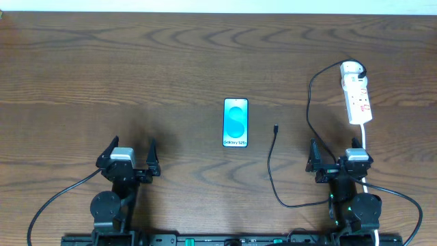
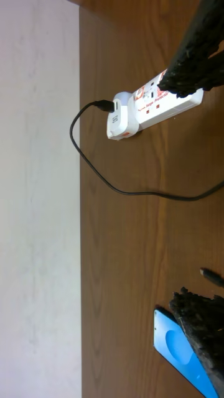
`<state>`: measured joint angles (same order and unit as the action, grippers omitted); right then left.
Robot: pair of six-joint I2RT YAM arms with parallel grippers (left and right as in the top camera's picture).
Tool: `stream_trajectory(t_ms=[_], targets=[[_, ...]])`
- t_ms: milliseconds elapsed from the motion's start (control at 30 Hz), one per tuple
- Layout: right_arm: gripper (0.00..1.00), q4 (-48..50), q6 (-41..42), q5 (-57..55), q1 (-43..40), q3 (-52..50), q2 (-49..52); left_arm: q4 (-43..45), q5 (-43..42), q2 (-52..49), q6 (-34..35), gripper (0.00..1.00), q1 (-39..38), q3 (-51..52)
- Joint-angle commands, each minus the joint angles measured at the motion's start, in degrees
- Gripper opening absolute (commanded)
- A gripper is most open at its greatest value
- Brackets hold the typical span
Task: Plug charger to phone and switch on socket
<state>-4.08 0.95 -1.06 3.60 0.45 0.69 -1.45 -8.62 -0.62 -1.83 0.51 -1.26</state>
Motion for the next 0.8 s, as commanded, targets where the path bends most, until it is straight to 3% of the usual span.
stream_trajectory(t_ms=[0,767], targets=[[0.99,-0.22,-0.63,-0.28,-0.17,-0.13,-0.37,-1.92,0.13,0.39,-0.96,0.91,-0.37,1.03],[0.99,-0.22,-0.63,-0.28,-0.17,-0.13,-0.37,-1.46,-1.62,0.39,0.15,0.91,-0.37,1.03]])
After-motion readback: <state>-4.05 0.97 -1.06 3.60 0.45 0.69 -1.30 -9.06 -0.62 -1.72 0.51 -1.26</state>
